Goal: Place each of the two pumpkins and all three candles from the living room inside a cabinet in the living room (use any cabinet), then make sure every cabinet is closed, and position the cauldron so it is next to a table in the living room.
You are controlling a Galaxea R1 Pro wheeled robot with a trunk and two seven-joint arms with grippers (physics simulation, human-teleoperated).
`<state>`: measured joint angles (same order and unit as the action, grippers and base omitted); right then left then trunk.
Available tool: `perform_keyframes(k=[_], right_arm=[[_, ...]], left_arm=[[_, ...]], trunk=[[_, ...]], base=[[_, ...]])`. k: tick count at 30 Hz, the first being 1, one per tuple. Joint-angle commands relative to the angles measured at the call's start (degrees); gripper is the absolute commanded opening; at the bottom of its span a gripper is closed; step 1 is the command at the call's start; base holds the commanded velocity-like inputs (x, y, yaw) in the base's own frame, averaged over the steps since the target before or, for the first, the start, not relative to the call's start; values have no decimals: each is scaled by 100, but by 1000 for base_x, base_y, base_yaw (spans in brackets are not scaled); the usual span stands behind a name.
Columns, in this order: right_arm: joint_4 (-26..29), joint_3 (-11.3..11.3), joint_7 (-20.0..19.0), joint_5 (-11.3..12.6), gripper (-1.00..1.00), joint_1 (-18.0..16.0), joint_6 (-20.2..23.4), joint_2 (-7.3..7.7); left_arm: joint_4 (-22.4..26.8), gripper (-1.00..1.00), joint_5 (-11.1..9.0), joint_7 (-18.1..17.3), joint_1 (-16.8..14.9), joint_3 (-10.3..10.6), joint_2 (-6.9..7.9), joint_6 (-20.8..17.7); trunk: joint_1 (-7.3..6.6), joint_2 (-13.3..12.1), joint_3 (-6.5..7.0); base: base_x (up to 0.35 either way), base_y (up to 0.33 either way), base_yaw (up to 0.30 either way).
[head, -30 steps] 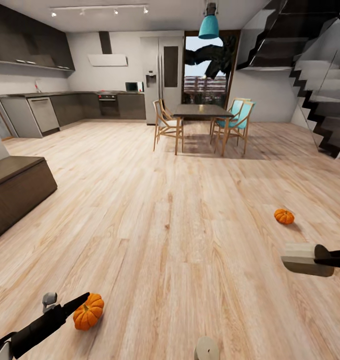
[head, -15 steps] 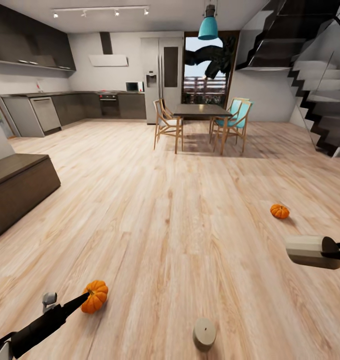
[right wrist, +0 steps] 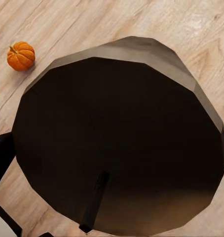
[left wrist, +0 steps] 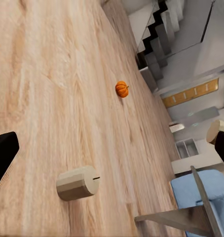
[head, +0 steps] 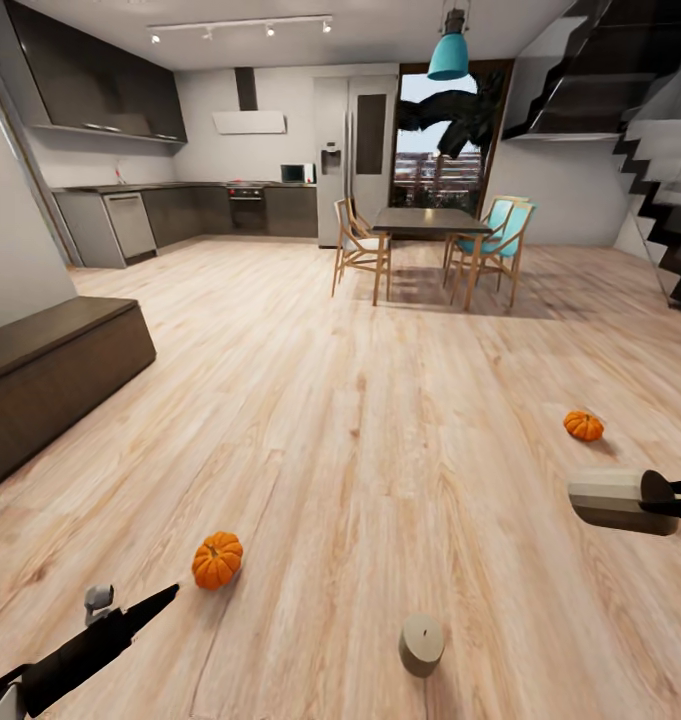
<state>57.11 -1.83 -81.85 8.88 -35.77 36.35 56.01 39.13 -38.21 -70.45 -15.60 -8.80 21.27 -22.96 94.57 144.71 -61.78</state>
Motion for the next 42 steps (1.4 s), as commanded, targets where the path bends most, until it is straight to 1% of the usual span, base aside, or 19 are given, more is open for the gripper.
perform_keyframes(k=[1,19,25,42], right_arm=[[2,-2,-4,26,-100,-1,83,1],[5,7,20,26,-100,-1,77,-11],[10,7,20,23,-100,-1,76,-11],[11,16,20,9,-100,-1,75,-14]], left_arm=[[-2,100,-20,-14,-4,1,0,-63],[-2,100,-20,-13,-4,8,-8,-64],[-2,100,-23,95,-4,17,-16,-68],[-2,100,-32,110,-4,19,-17,-69]], trunk=[[-1,2,-5],[-1,2,-48],[-1,2,-71],[-1,2,-143]], base=[[-3,0,288],[0,0,290],[0,0,285],[0,0,276]])
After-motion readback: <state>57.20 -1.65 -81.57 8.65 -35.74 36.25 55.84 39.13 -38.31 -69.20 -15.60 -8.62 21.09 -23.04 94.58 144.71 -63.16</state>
